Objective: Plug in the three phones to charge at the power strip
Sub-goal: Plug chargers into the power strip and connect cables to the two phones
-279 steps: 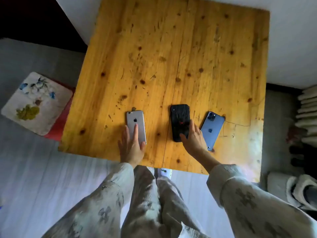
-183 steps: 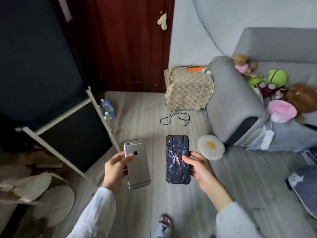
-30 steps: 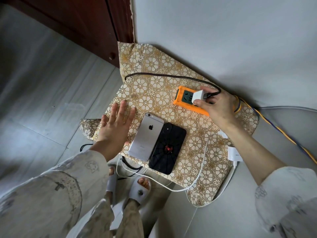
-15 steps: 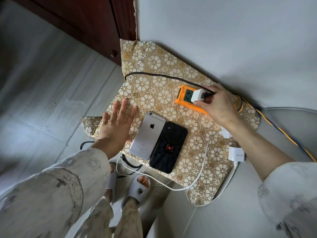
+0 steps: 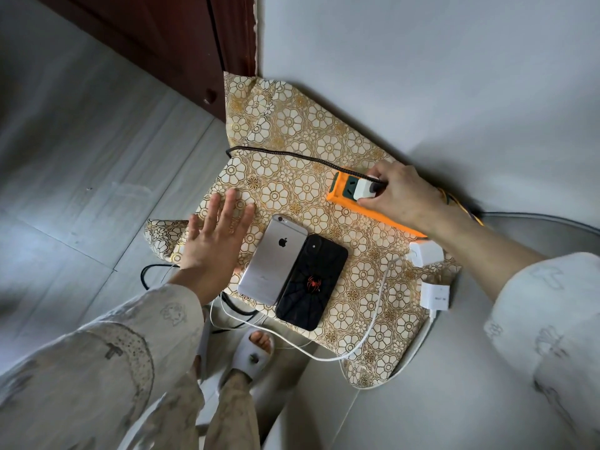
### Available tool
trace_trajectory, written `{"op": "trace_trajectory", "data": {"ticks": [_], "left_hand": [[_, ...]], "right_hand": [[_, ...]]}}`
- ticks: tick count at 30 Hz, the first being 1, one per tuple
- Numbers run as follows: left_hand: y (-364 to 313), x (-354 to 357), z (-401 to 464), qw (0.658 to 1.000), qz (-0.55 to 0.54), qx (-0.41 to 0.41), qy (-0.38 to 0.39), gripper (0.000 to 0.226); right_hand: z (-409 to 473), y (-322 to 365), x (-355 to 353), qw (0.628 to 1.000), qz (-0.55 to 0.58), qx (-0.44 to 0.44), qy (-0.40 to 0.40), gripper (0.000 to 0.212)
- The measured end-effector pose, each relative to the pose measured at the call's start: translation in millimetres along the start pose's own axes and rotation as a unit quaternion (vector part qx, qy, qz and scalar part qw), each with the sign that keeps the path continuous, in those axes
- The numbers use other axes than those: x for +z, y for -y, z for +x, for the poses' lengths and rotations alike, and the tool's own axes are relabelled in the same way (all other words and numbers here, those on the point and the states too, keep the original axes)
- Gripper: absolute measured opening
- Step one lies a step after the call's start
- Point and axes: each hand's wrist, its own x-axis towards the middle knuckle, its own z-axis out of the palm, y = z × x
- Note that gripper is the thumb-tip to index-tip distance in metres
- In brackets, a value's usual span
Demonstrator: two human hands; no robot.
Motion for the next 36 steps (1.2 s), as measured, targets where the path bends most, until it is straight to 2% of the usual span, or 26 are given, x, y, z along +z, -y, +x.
{"op": "trace_trajectory", "data": {"ticks": [10,14,16,20,21,23,26,29,30,31,34,36], "left_hand": [[-2,-2,-1,1.0,0.007,0.001,0.006,0.1],[-1,-2,-1,1.0,0.019,0.004,-0.002,0.1],[-1,-1,0,1.0,0.019,0.005,-0.005,0.101],[2,0,1,1.0,0.018,0.01,-0.01,0.102],[3,0,1,1.0,0.013,0.01,-0.01,0.102],[5,-1,2,1.0,0.001,0.014,-0.007,0.104],[10,-2,1,0.999,-0.017,0.032,0.001,0.106],[19,-2,1,0.996,-0.054,0.072,0.0,0.098],[23,-2,0,0.993,-0.085,0.087,-0.005,0.093],[27,-2,-3,0.987,-0.123,0.1,-0.013,0.088],[45,6,-20,0.962,-0.246,0.107,-0.053,0.069],[61,14,-35,0.94,-0.314,0.093,-0.094,0.057]], "right_hand": [[-2,3,0,1.0,-0.016,-0.001,-0.023,0.036],[-1,-2,8,0.999,0.017,0.011,-0.027,0.033],[-3,-3,13,0.998,0.043,0.033,-0.034,0.036],[-24,8,26,0.983,0.108,0.134,-0.066,0.07],[-32,13,30,0.974,0.126,0.169,-0.087,0.07],[-49,25,39,0.961,0.14,0.217,-0.102,0.055],[-62,53,48,0.971,0.146,0.182,-0.054,0.032],[-47,93,53,0.963,0.236,0.127,-0.018,0.047],[-37,108,55,0.947,0.293,0.129,-0.02,0.054],[-26,123,56,0.914,0.378,0.145,-0.027,0.06],[6,161,59,0.737,0.641,0.209,-0.047,0.066],[22,175,61,0.652,0.721,0.231,-0.049,0.057]]}}
